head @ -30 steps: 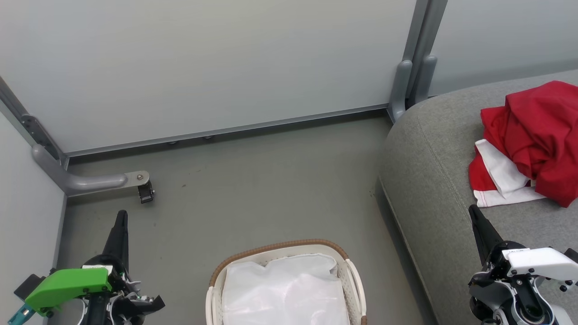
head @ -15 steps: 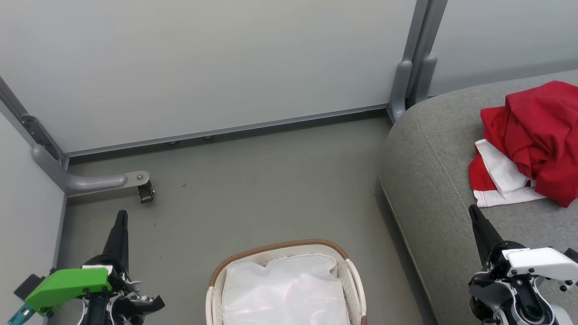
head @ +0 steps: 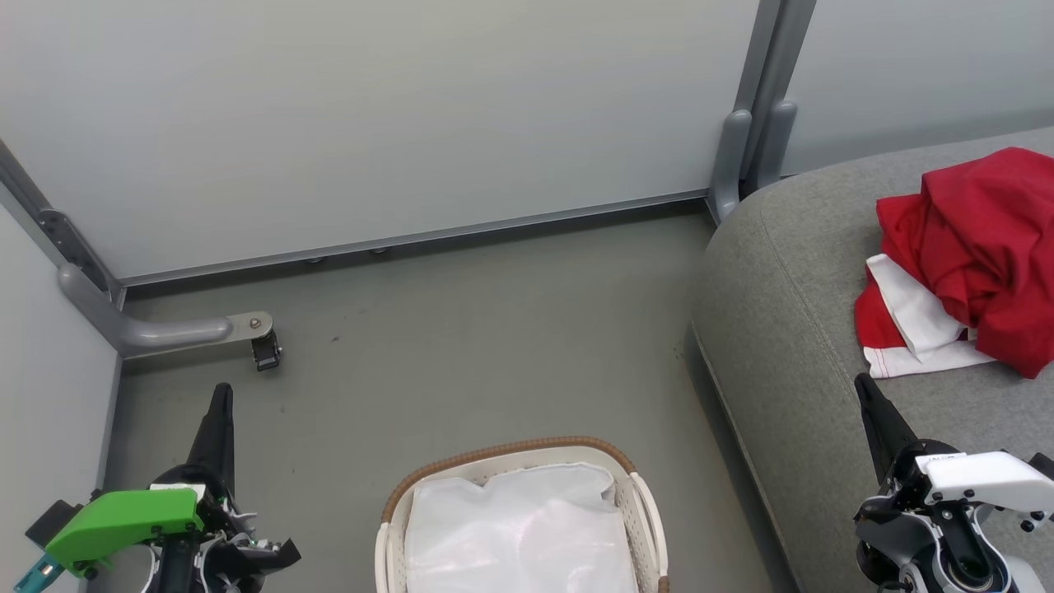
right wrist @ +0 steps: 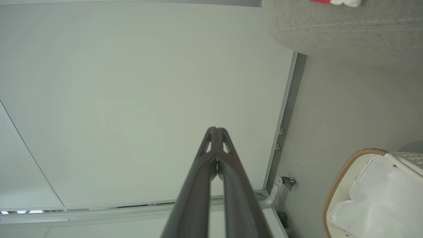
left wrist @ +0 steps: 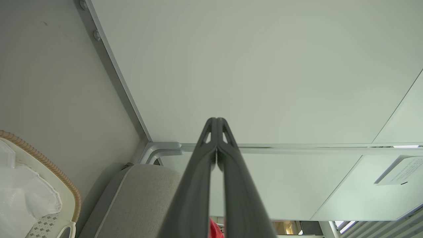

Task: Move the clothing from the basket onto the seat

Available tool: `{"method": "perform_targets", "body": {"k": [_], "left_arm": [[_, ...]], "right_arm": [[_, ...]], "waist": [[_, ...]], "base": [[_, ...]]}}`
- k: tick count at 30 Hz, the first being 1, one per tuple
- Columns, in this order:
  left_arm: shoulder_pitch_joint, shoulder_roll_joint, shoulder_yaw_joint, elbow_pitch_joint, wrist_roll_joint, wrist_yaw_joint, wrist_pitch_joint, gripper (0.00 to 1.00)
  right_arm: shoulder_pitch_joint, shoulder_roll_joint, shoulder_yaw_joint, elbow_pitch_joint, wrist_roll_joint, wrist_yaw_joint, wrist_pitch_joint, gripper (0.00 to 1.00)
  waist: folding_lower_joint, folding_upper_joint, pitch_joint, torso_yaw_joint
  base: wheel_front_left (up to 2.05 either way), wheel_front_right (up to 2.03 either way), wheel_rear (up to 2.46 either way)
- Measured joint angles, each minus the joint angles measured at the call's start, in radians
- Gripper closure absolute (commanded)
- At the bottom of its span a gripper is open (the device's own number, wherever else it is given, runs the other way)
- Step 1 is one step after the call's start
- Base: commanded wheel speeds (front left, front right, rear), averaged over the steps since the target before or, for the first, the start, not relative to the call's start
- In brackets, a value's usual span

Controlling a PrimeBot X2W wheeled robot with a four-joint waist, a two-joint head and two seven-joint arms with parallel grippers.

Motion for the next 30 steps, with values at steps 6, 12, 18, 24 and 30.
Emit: {"method": "perform_targets", "body": {"k": [6, 12, 18, 24, 30], "left_arm": [[0.0, 0.0, 0.0, 0.0, 0.0, 0.0, 0.0, 1.0], [0.0, 0.0, 0.0, 0.0, 0.0, 0.0, 0.0, 1.0], [0.0, 0.0, 0.0, 0.0, 0.0, 0.0, 0.0, 1.0], [0.0, 0.0, 0.0, 0.0, 0.0, 0.0, 0.0, 1.0], [0.0, 0.0, 0.0, 0.0, 0.0, 0.0, 0.0, 1.0]], "right_arm": [[0.0, 0.0, 0.0, 0.0, 0.0, 0.0, 0.0, 1.0], [0.0, 0.0, 0.0, 0.0, 0.0, 0.0, 0.0, 1.0], [0.0, 0.0, 0.0, 0.0, 0.0, 0.0, 0.0, 1.0], [0.0, 0.0, 0.0, 0.0, 0.0, 0.0, 0.0, 1.0], [0.0, 0.0, 0.0, 0.0, 0.0, 0.0, 0.0, 1.0]], "waist": [[0.0, 0.0, 0.0, 0.0], [0.0, 0.0, 0.0, 0.0], [0.0, 0.0, 0.0, 0.0], [0.0, 0.0, 0.0, 0.0], [0.0, 0.0, 0.0, 0.0]], "base": [[0.0, 0.0, 0.0], [0.0, 0.0, 0.0], [0.0, 0.0, 0.0], [0.0, 0.0, 0.0], [0.0, 0.0, 0.0]]}}
